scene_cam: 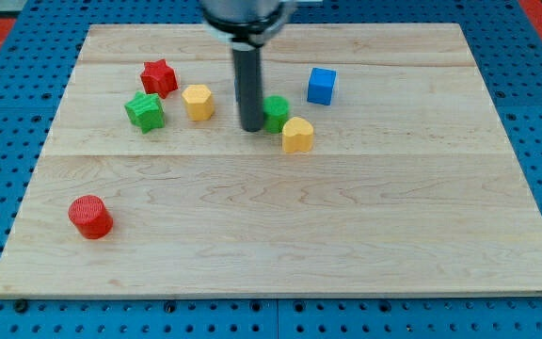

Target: Move the green circle right and a bit up

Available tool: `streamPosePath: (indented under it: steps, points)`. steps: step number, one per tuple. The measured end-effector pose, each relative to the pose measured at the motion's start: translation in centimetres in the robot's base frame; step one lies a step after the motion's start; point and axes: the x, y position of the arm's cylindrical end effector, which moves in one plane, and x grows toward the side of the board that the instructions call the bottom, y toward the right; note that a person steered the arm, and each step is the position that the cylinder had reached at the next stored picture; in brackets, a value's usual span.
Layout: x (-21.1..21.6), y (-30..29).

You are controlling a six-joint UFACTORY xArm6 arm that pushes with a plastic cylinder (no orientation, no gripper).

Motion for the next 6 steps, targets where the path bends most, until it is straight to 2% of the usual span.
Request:
streamPosePath:
  steps: [1,2,3,4,6]
  points:
    - [0.0,5.3]
    - [0.0,5.7]
    - [0.0,1.0]
    - [-1.8,0.4]
    - [-2.2,11.2]
